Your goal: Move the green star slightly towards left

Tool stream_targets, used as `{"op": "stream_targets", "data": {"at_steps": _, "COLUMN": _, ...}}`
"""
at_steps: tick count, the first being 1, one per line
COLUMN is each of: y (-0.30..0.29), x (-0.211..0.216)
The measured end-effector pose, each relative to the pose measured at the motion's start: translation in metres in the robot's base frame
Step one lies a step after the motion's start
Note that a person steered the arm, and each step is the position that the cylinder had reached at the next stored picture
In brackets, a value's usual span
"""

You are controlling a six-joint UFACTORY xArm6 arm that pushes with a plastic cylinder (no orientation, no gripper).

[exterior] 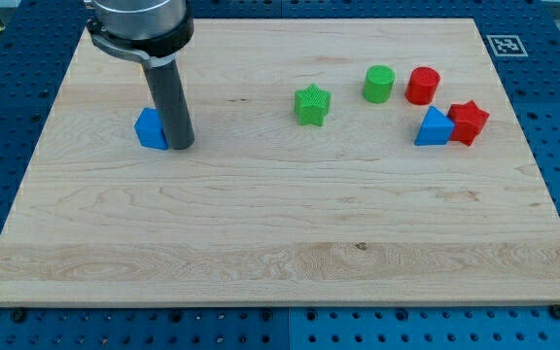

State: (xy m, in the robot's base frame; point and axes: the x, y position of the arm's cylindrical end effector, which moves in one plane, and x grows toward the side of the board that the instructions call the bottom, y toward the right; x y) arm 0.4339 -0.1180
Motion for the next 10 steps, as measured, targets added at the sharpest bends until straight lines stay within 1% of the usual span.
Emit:
{"op": "stream_targets", "data": {"at_steps": 1, "y": 0.065, "x": 0.000}}
{"op": "stream_targets", "data": {"at_steps": 2, "y": 0.147, "x": -0.002}}
{"op": "stream_targets", "data": {"at_steps": 3, "y": 0.202, "x": -0.002}}
{"op": "stream_targets", "data": {"at_steps": 4, "y": 0.218, "x": -0.005}}
{"op": "stream_targets", "data": {"at_steps": 7, "y": 0.218, "x": -0.038}}
{"op": "stream_targets", "data": {"at_steps": 9, "y": 0.185, "x": -0.045}}
{"op": "stream_targets", "data": {"at_steps": 10, "y": 0.159, "x": -0.053}}
